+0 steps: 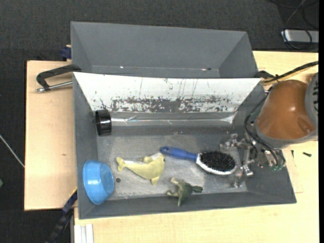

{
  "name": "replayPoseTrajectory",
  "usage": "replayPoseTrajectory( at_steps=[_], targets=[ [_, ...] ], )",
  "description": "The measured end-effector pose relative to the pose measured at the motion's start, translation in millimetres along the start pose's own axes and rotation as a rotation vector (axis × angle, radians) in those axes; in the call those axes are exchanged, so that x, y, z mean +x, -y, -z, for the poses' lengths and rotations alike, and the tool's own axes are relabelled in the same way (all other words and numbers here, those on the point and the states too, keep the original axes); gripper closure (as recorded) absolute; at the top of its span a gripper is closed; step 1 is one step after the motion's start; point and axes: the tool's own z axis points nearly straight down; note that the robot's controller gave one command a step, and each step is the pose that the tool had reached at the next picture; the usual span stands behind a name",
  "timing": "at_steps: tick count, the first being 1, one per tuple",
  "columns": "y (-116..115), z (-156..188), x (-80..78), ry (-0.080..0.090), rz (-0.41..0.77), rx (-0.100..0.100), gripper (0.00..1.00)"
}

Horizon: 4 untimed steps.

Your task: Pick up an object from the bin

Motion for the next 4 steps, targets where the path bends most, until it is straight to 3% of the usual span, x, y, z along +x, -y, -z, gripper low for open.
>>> replayPoseTrajectory(
  at_steps=[1, 2, 3, 4],
  targets=[
    [1.6, 3.9, -2.1, 0.007, 0.0, 0.005, 1.0],
    [10.9, 163.3, -11.1, 0.013, -0.011, 0.008, 1.0],
    [-17.7, 57.0, -12.9, -0.006, -0.22, -0.002, 1.0],
    [-16.0, 60.4, -14.1, 0.0, -0.22, 0.001, 0.0]
  ],
)
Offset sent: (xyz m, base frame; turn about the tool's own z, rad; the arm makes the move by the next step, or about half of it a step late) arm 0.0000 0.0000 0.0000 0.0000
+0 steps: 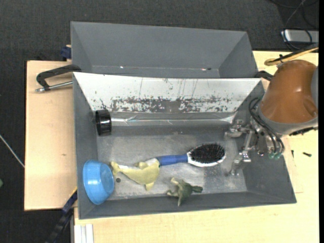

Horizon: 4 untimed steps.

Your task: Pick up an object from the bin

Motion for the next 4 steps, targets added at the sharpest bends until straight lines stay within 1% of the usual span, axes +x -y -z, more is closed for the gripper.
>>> replayPoseTrajectory(
  at_steps=[1, 2, 3, 4],
  targets=[
    [8.8, -5.6, -4.9, 0.004, 0.457, 0.001, 0.0],
    [-43.6, -56.6, -4.0, 0.007, 0.58, 0.002, 0.0],
    [-42.5, -55.2, -5.1, 0.011, 0.577, 0.003, 1.0],
    [-43.8, 119.3, -1.2, 0.012, 0.534, 0.005, 1.0]
  ],
)
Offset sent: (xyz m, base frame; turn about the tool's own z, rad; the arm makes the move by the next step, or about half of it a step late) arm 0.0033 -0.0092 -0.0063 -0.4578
